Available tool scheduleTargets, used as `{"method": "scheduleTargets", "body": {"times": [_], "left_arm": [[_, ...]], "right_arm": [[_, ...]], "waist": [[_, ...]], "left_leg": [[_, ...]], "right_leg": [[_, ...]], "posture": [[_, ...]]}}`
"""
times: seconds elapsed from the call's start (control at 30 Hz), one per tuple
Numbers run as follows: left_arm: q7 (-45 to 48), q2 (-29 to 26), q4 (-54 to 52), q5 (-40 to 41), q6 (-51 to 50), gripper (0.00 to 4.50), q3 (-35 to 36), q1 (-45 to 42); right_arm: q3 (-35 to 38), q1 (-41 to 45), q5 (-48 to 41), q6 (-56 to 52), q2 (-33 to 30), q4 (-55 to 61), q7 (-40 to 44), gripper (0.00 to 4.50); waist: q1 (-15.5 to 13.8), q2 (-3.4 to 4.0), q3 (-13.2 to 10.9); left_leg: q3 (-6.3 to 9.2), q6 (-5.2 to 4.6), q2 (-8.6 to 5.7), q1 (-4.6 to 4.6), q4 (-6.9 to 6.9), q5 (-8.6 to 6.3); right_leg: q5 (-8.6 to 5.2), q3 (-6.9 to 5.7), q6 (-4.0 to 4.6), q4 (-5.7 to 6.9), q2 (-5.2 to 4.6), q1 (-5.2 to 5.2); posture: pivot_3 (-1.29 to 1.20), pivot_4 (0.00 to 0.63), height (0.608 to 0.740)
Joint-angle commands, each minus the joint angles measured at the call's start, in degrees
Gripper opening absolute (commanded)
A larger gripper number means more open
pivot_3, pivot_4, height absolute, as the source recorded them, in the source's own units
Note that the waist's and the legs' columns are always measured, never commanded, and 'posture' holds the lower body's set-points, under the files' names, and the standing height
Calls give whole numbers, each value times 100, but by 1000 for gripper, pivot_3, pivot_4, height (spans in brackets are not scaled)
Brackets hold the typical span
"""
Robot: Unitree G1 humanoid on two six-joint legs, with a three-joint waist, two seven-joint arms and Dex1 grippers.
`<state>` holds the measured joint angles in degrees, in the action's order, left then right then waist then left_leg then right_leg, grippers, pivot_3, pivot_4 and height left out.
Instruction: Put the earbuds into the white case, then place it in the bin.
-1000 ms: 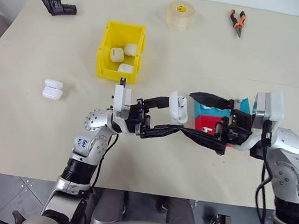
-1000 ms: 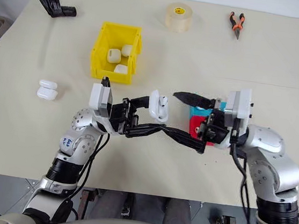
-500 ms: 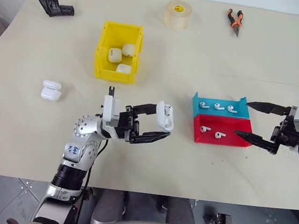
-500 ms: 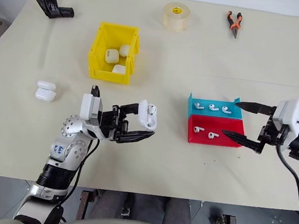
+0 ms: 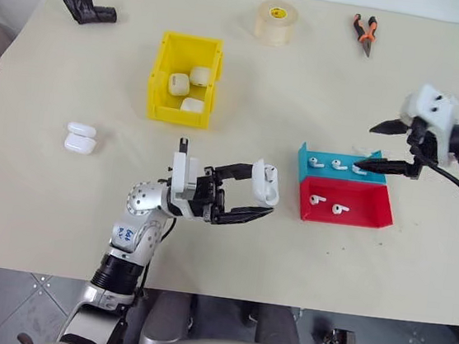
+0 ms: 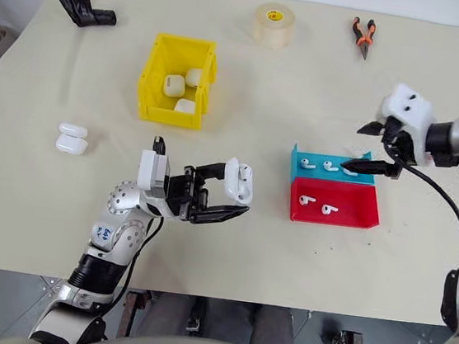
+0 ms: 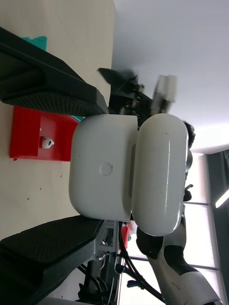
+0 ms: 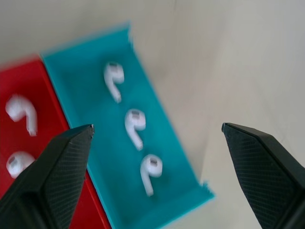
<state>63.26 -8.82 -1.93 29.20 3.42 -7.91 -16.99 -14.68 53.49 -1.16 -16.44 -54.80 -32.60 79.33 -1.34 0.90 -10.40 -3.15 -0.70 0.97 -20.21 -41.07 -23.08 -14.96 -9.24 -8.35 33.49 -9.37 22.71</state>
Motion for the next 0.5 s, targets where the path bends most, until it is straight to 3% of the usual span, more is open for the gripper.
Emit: {"method": "scheduleTargets", "body": {"times": [0.03,0.43,0.5], "left_arm": [[-122,91,-178,-19,164,2756,-33,25],[-215,67,-261,-13,176,2756,-38,31],[-202,51,-261,1,166,2756,-30,25]], "right_arm": [[-436,635,767,589,273,-973,-137,4486],[-747,1367,1606,2036,782,-2562,-75,4486],[-773,1419,1725,2167,811,-2665,-79,3904]], "waist": [[39,0,0],[122,3,-1],[147,3,-1]], "left_leg": [[-4,0,0,1,-1,0],[-2,1,2,-2,3,1],[-2,1,2,-2,4,1]], "right_leg": [[0,2,0,2,0,1],[0,1,0,3,0,6],[0,1,0,3,0,6]], "posture": [[0,150,740],[0,150,740],[0,150,740]]}}
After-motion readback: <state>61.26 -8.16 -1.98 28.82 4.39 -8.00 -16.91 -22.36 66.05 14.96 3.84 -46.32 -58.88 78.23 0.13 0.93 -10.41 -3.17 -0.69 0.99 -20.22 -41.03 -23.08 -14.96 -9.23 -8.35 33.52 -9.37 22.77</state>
